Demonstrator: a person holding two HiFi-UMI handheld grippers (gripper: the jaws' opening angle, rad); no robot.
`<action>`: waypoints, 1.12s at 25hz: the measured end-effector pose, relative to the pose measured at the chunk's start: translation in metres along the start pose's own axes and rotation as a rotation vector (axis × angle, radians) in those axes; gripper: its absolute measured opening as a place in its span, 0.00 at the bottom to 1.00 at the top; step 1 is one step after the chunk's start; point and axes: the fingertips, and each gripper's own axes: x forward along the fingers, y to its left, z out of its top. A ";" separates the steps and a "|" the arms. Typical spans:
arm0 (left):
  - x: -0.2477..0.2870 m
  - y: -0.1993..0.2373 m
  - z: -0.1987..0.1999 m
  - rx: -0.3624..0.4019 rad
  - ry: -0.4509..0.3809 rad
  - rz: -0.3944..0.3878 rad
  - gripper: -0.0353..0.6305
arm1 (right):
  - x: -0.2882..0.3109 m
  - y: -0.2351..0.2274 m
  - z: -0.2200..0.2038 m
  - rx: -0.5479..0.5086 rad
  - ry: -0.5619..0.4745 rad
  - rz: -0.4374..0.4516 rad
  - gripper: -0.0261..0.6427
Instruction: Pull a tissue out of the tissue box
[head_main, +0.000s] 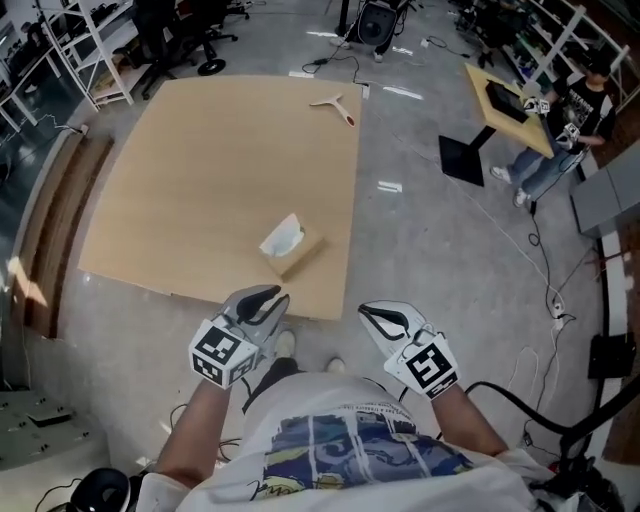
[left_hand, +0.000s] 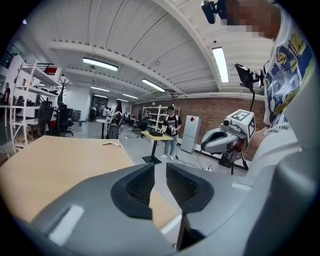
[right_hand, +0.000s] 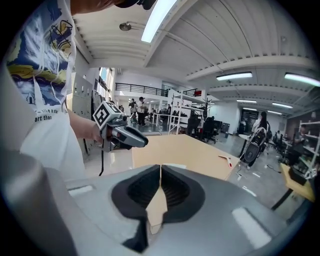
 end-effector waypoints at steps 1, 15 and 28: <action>0.004 0.012 -0.002 -0.001 0.009 0.001 0.18 | 0.004 -0.003 0.001 0.008 0.002 -0.014 0.05; 0.072 0.135 -0.052 -0.018 0.165 -0.046 0.26 | 0.037 -0.015 0.009 0.101 0.074 -0.209 0.05; 0.141 0.177 -0.104 -0.044 0.317 -0.127 0.27 | 0.021 -0.017 -0.011 0.232 0.166 -0.393 0.05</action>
